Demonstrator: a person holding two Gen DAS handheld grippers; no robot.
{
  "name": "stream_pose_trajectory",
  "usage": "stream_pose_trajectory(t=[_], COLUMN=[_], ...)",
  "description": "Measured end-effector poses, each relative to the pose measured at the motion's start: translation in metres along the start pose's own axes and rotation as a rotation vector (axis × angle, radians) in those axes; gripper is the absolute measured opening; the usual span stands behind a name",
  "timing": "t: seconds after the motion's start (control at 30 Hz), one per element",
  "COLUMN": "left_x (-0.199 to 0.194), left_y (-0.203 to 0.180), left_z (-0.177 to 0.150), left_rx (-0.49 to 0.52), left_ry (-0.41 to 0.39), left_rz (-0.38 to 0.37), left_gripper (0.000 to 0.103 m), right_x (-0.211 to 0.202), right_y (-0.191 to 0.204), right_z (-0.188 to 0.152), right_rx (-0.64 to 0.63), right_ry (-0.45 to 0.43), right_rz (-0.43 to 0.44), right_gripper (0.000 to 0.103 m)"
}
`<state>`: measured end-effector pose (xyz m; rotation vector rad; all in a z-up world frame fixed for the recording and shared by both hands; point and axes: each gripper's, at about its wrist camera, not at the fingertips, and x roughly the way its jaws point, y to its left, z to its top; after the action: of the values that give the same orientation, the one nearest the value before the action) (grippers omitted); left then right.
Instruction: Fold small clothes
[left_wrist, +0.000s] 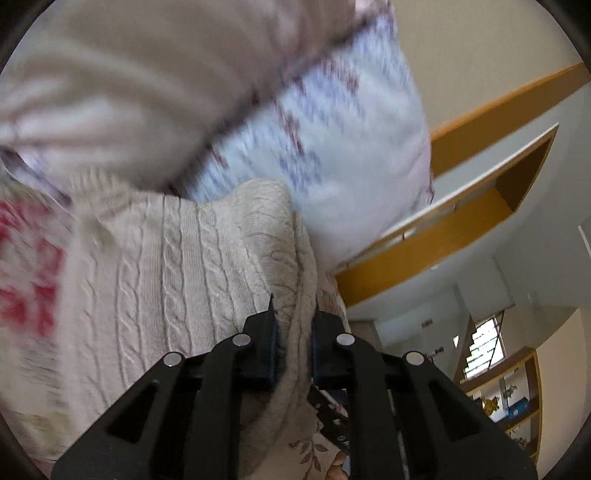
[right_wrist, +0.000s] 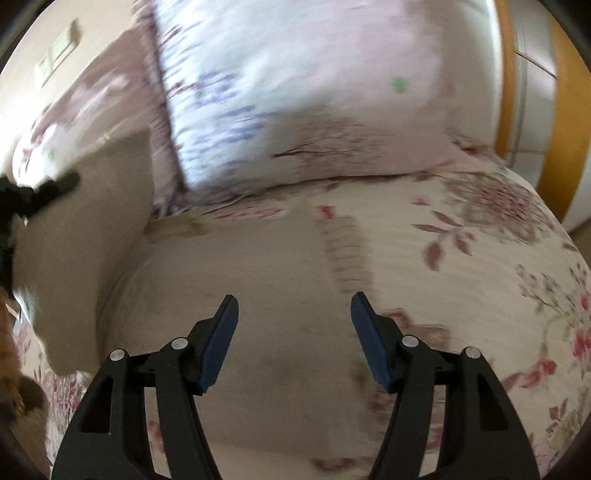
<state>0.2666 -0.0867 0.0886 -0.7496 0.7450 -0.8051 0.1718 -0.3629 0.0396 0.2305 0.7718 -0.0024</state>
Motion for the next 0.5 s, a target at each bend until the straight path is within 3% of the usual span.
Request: stream_pose_trajectory(t=[0.13, 0.23, 0.3, 0.37, 0.4, 0.47, 0.5], left_x=[0.055, 0.069, 0.056, 0.035, 0.020, -0.008, -0.024], left_y=[0.006, 0.013, 0.007, 0.002, 0.000, -0.001, 0.000], left_z=[-0.027, -0.039, -0.036, -0.031, -0.027, -0.020, -0.019], left_rx=[-0.037, -0.100, -0.075, -0.053, -0.034, 0.013, 0.046], left_ry=[0.130, 0.184, 0.179, 0.165, 0.141, 0.090, 0.059], left_rz=[0.051, 0.000, -0.050, -0.082, -0.079, -0.022, 0.044], left_gripper=[0.015, 0.022, 0.025, 0.041, 0.044, 0.052, 0.053], right_x=[-0.003, -0.003, -0.006, -0.010, -0.010, -0.009, -0.007], right_y=[-0.033, -0.050, -0.053, -0.056, -0.057, -0.060, -0.061], right_z=[-0.003, -0.006, -0.006, -0.003, -0.001, 0.005, 0.007], right_rx=[0.099, 0.153, 0.162, 0.184, 0.203, 0.263, 0.283], right_ry=[0.004, 0.016, 0.011, 0.005, 0.007, 0.025, 0.036], right_rz=[-0.009, 0.013, 0.032, 0.085, 0.122, 0.243, 0.284], right_gripper=[0.065, 0.065, 0.065, 0.065, 0.065, 0.065, 0.065])
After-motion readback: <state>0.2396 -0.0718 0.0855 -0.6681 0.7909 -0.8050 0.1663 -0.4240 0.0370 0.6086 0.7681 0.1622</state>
